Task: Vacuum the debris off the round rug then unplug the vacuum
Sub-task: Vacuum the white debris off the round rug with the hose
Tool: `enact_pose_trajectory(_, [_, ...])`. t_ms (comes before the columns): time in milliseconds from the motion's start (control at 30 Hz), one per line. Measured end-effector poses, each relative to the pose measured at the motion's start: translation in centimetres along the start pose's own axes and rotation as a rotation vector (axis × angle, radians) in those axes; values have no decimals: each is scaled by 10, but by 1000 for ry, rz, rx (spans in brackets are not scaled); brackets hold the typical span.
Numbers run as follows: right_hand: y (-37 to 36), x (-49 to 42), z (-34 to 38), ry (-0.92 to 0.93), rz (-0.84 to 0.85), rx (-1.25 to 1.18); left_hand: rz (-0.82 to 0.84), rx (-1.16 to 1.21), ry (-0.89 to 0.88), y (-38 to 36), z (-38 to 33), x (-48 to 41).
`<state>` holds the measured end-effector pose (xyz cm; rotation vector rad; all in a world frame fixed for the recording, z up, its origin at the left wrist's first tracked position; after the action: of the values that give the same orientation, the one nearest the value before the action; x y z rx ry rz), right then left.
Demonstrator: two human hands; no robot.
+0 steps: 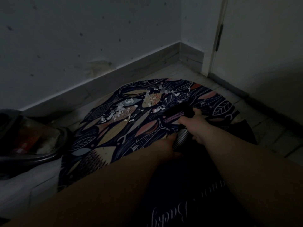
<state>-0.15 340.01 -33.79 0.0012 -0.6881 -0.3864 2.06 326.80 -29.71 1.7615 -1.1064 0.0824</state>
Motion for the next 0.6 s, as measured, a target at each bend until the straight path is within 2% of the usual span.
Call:
enact_pose_trajectory(267, [24, 3, -4, -1, -64, -29, 19, -52, -17, -9, -13, -14])
enact_pose_trajectory(600, [87, 6, -17, -24, -250, -119, 54, -68, -102, -23, -54, -42])
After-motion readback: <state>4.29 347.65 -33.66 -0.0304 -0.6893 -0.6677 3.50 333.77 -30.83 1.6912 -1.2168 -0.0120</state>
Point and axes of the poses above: each hand's wrist, its own x-axis away from the middle knuckle, its own y-axis out of the back of the hand, z = x × y, the point moved 8 cm from there along -x, towards the middle knuckle, and after that the axes turned 4 degrees about -y, right-handed, at the moved point
